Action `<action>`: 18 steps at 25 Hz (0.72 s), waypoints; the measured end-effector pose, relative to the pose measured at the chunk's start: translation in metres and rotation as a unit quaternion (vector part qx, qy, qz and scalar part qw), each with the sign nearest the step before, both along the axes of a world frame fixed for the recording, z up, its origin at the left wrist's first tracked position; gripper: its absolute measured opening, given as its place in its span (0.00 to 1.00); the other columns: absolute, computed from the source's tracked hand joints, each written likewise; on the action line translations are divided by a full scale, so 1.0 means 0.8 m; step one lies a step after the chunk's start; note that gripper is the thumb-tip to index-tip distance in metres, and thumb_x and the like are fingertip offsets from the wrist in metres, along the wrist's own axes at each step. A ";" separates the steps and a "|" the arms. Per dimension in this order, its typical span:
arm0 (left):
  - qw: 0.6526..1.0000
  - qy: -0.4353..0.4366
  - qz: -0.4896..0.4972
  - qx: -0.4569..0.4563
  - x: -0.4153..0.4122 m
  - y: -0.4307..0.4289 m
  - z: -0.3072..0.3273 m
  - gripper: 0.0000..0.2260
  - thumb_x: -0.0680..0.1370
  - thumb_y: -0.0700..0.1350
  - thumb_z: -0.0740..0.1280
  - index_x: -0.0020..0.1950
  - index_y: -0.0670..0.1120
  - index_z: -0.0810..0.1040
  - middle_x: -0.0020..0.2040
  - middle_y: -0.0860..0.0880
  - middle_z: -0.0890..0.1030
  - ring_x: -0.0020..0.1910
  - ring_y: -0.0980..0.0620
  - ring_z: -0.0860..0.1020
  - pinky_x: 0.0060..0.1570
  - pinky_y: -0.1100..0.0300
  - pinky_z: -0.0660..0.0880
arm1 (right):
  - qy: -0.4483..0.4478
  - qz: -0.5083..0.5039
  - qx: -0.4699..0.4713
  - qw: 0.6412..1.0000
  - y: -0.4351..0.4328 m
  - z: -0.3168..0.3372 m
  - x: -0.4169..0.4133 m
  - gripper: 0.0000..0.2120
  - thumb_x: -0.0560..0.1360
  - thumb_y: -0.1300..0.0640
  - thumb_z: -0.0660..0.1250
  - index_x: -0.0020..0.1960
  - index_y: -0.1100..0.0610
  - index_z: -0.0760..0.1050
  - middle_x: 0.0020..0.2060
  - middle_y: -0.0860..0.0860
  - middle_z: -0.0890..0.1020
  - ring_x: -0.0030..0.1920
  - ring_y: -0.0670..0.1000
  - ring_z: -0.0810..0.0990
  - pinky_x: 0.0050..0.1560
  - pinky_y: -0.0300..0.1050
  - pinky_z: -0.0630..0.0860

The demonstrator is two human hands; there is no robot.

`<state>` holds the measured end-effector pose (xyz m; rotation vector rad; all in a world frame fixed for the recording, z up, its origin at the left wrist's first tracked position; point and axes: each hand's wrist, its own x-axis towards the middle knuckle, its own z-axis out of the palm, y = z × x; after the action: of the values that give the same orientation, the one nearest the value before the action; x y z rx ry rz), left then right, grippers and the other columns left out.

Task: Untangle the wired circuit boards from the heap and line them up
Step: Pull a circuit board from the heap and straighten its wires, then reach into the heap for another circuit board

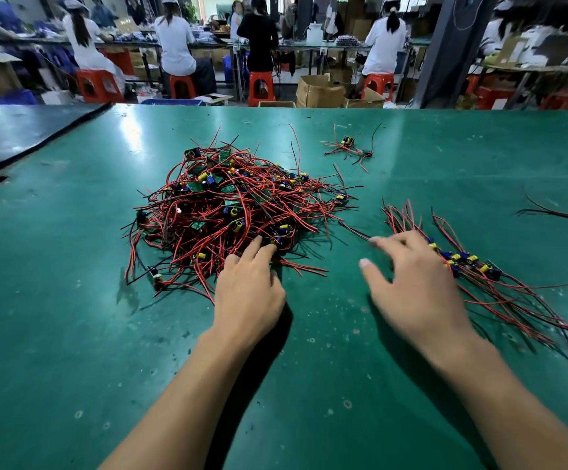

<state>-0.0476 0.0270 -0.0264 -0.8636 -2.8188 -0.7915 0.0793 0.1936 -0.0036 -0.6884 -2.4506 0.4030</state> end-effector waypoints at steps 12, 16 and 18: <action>0.998 0.037 -0.007 0.049 0.003 -0.005 0.004 0.14 0.78 0.44 0.64 0.64 0.46 0.76 0.60 0.47 0.78 0.56 0.46 0.73 0.55 0.50 0.73 | -0.121 -0.026 0.011 0.992 0.005 -0.022 -0.004 0.15 0.78 0.44 0.65 0.59 0.51 0.81 0.58 0.51 0.79 0.61 0.56 0.73 0.60 0.49 0.68; 0.998 0.047 -0.016 0.039 0.002 -0.007 0.001 0.14 0.79 0.46 0.64 0.65 0.48 0.74 0.58 0.49 0.81 0.54 0.46 0.72 0.53 0.51 0.72 | -0.080 0.062 -0.026 0.995 -0.019 -0.024 -0.008 0.12 0.78 0.46 0.67 0.54 0.51 0.83 0.51 0.49 0.80 0.56 0.54 0.76 0.58 0.49 0.73; 0.996 0.062 -0.034 0.052 0.003 -0.007 0.000 0.14 0.79 0.46 0.66 0.64 0.47 0.75 0.56 0.48 0.80 0.55 0.47 0.72 0.54 0.52 0.71 | -0.065 0.101 -0.048 0.992 -0.023 -0.027 -0.008 0.11 0.78 0.46 0.68 0.53 0.51 0.83 0.49 0.47 0.80 0.54 0.51 0.77 0.57 0.48 0.74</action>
<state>-0.0451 0.0213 -0.0263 -0.9627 -2.6286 -0.8530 0.0730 0.1752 -0.0252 -0.5217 -2.6495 0.5750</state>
